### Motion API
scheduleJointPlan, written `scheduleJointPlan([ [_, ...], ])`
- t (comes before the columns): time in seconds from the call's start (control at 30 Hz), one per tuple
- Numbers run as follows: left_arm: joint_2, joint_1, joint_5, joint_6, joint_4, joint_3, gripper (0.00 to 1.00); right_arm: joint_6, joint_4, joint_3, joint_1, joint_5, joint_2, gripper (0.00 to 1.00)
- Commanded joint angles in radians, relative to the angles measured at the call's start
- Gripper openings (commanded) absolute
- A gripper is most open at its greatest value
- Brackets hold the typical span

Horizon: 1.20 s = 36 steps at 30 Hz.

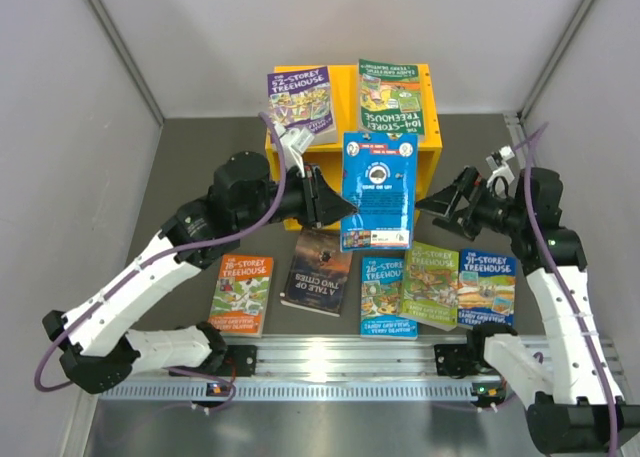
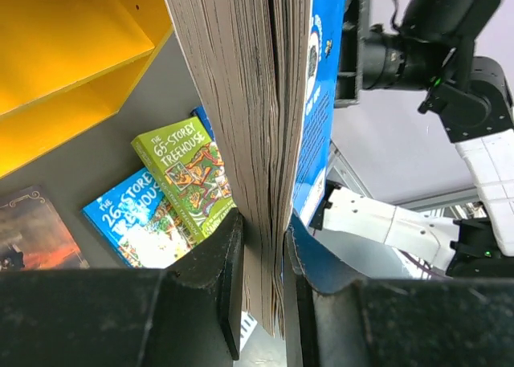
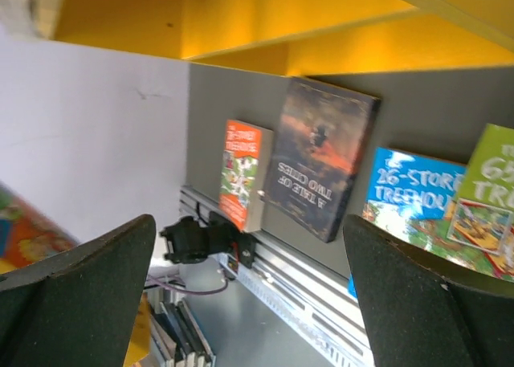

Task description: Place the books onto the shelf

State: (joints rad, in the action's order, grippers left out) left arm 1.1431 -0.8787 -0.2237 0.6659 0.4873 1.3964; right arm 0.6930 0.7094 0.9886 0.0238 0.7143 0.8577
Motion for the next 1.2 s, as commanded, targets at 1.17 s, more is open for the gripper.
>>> scheduleJointPlan([
  [1.17,0.868,0.461,-0.638,0.149,-0.098,1.073,0.00,0.092,-0.097,-0.001,-0.005,0.016,-0.121,1.00],
])
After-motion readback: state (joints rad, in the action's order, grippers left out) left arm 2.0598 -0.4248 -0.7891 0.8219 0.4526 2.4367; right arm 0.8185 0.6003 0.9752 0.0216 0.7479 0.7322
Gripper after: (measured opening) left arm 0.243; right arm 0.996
